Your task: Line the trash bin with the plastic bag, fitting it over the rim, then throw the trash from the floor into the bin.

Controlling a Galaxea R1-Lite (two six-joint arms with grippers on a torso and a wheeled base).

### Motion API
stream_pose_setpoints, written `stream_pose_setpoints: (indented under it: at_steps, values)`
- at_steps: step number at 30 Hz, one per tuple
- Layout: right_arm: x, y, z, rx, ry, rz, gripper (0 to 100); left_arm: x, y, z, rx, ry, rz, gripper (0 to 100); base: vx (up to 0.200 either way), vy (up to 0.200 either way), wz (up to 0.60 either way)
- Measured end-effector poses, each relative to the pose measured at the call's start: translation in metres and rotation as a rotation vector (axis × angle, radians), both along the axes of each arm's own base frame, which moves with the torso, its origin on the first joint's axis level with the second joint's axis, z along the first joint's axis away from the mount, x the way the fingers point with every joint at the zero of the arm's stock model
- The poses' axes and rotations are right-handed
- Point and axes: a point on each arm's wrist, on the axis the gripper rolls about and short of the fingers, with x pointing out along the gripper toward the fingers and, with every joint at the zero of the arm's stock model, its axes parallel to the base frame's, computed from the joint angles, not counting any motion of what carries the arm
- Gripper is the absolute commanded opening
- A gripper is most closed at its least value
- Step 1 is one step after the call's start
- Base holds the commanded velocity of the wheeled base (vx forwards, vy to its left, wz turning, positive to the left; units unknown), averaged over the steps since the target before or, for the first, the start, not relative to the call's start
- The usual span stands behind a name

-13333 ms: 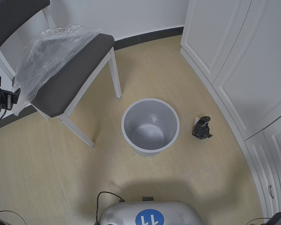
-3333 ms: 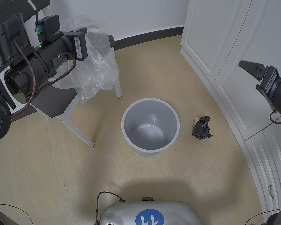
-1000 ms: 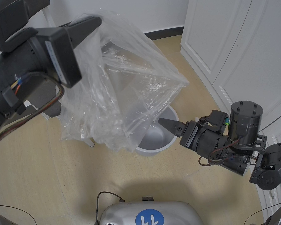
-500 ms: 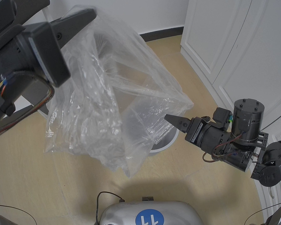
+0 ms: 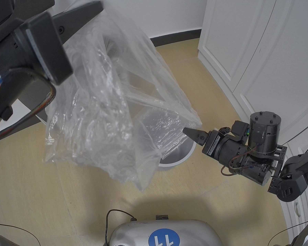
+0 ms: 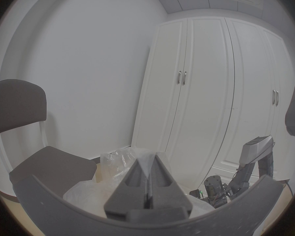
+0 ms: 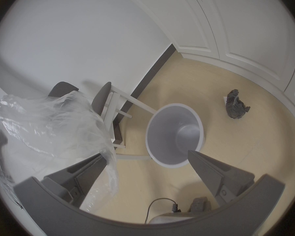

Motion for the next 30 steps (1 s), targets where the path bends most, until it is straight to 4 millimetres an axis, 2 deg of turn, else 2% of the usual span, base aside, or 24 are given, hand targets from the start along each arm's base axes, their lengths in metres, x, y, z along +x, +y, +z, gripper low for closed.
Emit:
stream_pose_setpoints:
  at_steps: [6, 11, 17, 23, 30]
  values:
    - [0.016, -0.009, -0.005, 0.038, -0.032, -0.02, 100, -0.001, 0.001, 0.0, 0.0, 0.0, -0.002, 0, 0.0, 0.0, 0.0]
    - [0.019, -0.012, -0.007, 0.039, -0.029, -0.032, 100, -0.001, 0.001, -0.001, 0.0, 0.002, -0.004, 0, 0.0, 0.0, 0.0]
    - [0.006, -0.005, -0.005, 0.04, -0.027, 0.013, 100, -0.001, 0.0, -0.001, 0.0, 0.001, -0.004, 0, 0.0, 0.0, 0.0]
    - [-0.012, 0.013, -0.009, 0.033, -0.017, 0.084, 100, 0.0, -0.001, 0.002, -0.012, -0.01, -0.007, 0, 0.0, 0.0, 0.0]
    - [-0.014, 0.028, -0.017, 0.057, -0.02, 0.083, 100, -0.001, -0.003, 0.004, -0.02, -0.016, -0.014, 0, 0.0, 0.0, 0.0]
